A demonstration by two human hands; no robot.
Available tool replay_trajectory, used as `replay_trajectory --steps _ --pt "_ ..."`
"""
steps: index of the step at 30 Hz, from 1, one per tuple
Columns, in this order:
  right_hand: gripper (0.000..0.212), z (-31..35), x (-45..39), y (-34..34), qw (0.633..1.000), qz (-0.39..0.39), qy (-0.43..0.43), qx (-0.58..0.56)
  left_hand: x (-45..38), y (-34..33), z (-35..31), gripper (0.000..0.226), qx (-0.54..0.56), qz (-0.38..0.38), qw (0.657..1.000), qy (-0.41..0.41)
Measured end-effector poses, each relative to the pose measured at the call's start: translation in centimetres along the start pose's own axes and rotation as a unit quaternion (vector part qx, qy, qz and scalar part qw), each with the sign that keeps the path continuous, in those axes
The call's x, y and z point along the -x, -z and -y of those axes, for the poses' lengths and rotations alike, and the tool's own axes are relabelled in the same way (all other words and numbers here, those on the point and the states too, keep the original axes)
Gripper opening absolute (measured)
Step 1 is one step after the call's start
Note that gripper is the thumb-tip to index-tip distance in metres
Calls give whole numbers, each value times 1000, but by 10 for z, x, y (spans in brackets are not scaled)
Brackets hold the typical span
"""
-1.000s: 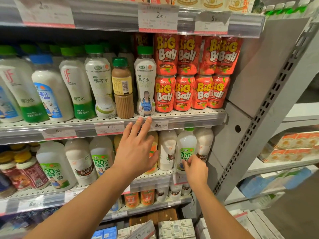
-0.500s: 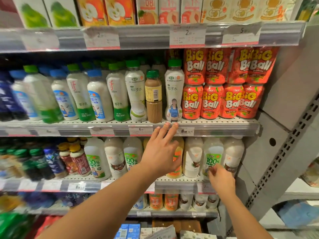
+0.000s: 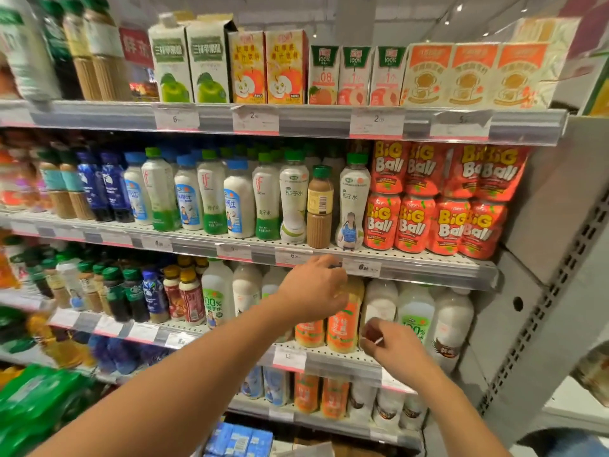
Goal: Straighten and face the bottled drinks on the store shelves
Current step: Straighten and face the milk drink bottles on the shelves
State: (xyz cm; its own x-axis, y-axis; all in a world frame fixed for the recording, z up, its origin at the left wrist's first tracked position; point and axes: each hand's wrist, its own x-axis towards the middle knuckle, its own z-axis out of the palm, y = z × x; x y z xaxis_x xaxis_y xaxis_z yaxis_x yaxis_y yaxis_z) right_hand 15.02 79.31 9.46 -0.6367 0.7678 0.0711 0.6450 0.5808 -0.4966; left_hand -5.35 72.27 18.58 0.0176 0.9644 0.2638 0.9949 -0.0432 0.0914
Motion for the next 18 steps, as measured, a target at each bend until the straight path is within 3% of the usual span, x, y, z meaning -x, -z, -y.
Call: replay_trajectory --steps 4,11,18 --pt "7 41 -7 40 997 -45 57 -24 35 21 26 46 13 -24 998 51" --pt "41 123 -60 106 967 -201 152 26 73 41 75 61 -6 -29 994 109" --pt "77 177 -116 122 967 -177 98 156 84 25 118 71 -14 -26 997 73"
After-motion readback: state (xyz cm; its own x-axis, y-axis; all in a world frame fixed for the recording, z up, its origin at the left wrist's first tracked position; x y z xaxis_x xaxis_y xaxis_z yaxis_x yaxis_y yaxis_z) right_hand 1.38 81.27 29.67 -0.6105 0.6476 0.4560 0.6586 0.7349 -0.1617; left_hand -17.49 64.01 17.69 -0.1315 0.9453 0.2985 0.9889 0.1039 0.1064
